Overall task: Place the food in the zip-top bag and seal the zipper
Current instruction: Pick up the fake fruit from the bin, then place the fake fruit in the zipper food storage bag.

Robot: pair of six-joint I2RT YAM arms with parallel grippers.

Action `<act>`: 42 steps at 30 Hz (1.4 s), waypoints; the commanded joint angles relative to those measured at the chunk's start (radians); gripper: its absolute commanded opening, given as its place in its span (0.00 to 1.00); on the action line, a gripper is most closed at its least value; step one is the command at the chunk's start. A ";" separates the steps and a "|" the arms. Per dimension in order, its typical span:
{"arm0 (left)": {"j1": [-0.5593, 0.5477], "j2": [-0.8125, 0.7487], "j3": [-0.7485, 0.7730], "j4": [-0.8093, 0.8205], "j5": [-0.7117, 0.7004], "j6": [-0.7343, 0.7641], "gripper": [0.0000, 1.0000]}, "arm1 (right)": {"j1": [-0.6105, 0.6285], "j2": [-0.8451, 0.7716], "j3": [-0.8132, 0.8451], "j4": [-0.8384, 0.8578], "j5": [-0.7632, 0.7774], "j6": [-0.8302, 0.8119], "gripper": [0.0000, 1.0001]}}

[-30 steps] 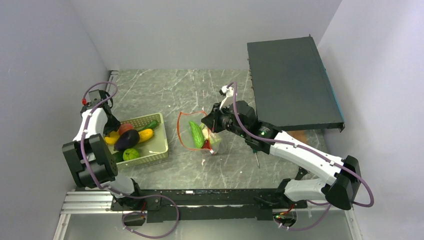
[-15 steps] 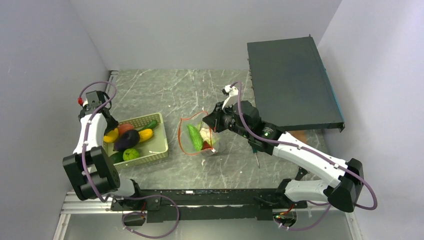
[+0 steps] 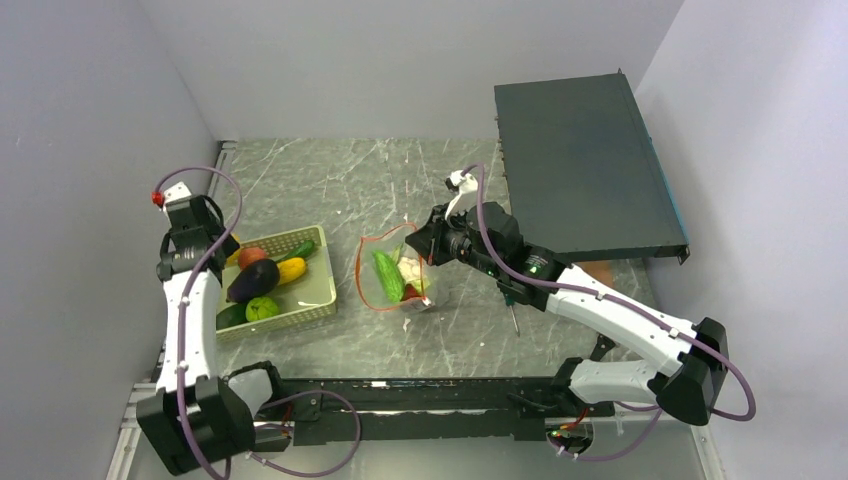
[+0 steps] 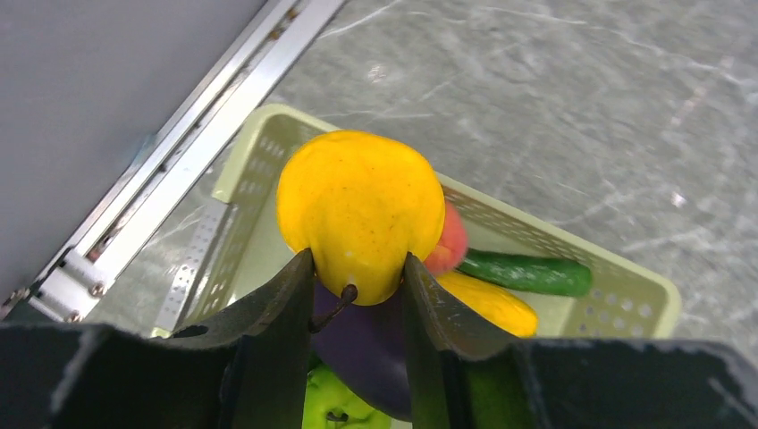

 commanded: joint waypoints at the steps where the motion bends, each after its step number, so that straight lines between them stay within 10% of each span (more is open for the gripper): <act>1: -0.041 -0.125 -0.051 0.145 0.137 0.108 0.00 | -0.003 -0.026 -0.009 0.073 0.004 0.016 0.00; 9: -0.220 -0.320 -0.106 0.228 0.357 0.177 0.00 | -0.003 -0.019 0.017 0.056 0.002 0.013 0.00; 20: -0.291 -0.406 0.002 0.149 0.935 -0.122 0.00 | -0.003 0.005 0.004 0.107 -0.020 0.038 0.00; 32: -0.539 -0.455 -0.011 0.189 0.982 -0.276 0.00 | -0.003 -0.009 -0.008 0.125 -0.009 0.039 0.00; 42: -0.783 -0.275 0.053 0.051 0.702 -0.241 0.00 | -0.002 -0.032 0.001 0.114 -0.022 0.037 0.00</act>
